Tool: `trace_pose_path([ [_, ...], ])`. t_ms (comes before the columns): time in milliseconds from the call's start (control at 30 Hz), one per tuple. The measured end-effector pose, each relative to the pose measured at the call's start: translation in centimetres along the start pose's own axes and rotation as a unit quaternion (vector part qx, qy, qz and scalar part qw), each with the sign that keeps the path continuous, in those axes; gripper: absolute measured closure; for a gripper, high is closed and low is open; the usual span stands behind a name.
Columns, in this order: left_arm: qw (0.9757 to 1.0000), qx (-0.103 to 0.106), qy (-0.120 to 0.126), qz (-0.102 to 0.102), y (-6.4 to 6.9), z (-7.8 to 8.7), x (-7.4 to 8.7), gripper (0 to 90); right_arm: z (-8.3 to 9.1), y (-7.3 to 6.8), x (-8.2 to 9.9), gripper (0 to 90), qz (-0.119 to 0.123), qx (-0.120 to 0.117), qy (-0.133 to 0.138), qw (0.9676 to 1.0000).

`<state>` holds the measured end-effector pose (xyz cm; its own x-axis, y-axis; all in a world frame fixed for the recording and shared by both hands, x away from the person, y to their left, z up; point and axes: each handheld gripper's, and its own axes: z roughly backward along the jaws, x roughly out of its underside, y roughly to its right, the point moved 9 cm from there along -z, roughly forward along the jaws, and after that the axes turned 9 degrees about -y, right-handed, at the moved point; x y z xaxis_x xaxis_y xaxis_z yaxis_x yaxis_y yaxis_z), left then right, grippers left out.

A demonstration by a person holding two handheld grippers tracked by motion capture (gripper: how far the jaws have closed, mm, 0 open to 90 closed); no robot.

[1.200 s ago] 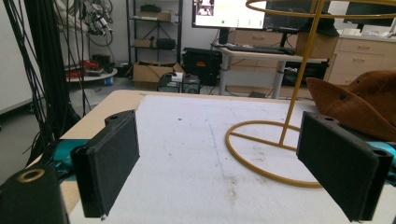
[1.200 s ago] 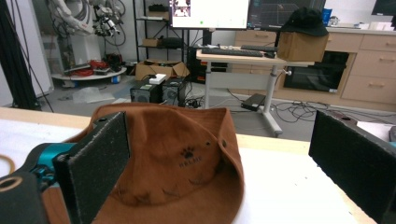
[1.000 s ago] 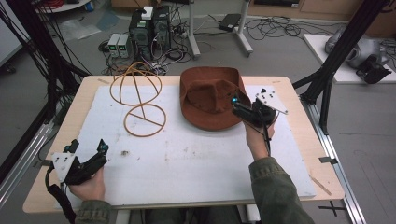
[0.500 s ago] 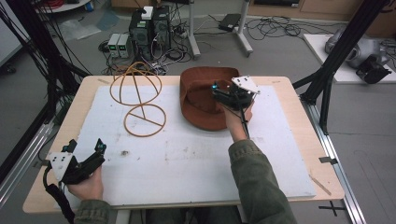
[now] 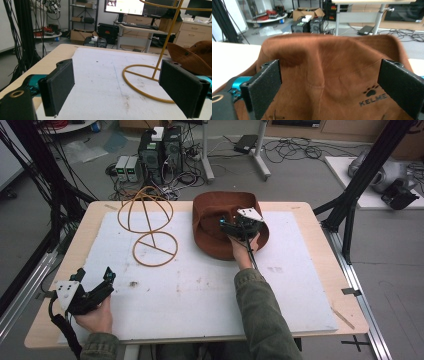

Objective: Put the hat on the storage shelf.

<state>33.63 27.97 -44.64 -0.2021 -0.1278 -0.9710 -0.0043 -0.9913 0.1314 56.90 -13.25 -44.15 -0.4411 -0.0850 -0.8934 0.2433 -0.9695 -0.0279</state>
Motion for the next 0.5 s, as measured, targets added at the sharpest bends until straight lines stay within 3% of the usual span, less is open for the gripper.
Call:
trace_pose_path([
  [67,1.0,0.0,0.0,0.001,0.0,-0.1,0.0,13.5,-0.3,-0.1,0.3,4.6,0.003,0.0,-0.006,1.0],
  [133,1.0,0.001,0.0,0.002,0.0,-0.2,0.0,13.5,-1.1,-0.6,0.9,5.0,0.021,0.004,-0.015,0.9997],
  [167,1.0,0.001,-0.001,0.001,0.1,-0.2,0.0,13.5,-1.2,-0.8,1.0,8.4,0.026,0.004,-0.016,0.9995],
  [233,1.0,0.002,0.0,0.002,0.2,-0.2,0.0,13.5,-1.3,-1.1,1.0,26.8,0.039,0.003,-0.015,0.9991],
  [300,1.0,0.003,0.001,0.002,0.2,-0.2,0.0,13.5,-1.4,-1.1,1.1,28.6,0.041,0.003,-0.019,0.999],
  [367,1.0,0.004,0.0,0.002,0.3,-0.2,0.0,13.5,-1.8,-1.0,1.4,36.9,0.018,-0.002,-0.033,0.9993],
  [467,1.0,0.004,0.001,0.002,0.2,-0.2,0.0,13.5,-2.1,-0.9,1.7,57.6,-0.001,-0.012,-0.048,0.9988],
  [500,1.0,0.005,0.001,0.003,0.2,-0.2,0.0,13.5,-2.1,-0.9,1.7,57.6,-0.001,-0.012,-0.048,0.9988],
])
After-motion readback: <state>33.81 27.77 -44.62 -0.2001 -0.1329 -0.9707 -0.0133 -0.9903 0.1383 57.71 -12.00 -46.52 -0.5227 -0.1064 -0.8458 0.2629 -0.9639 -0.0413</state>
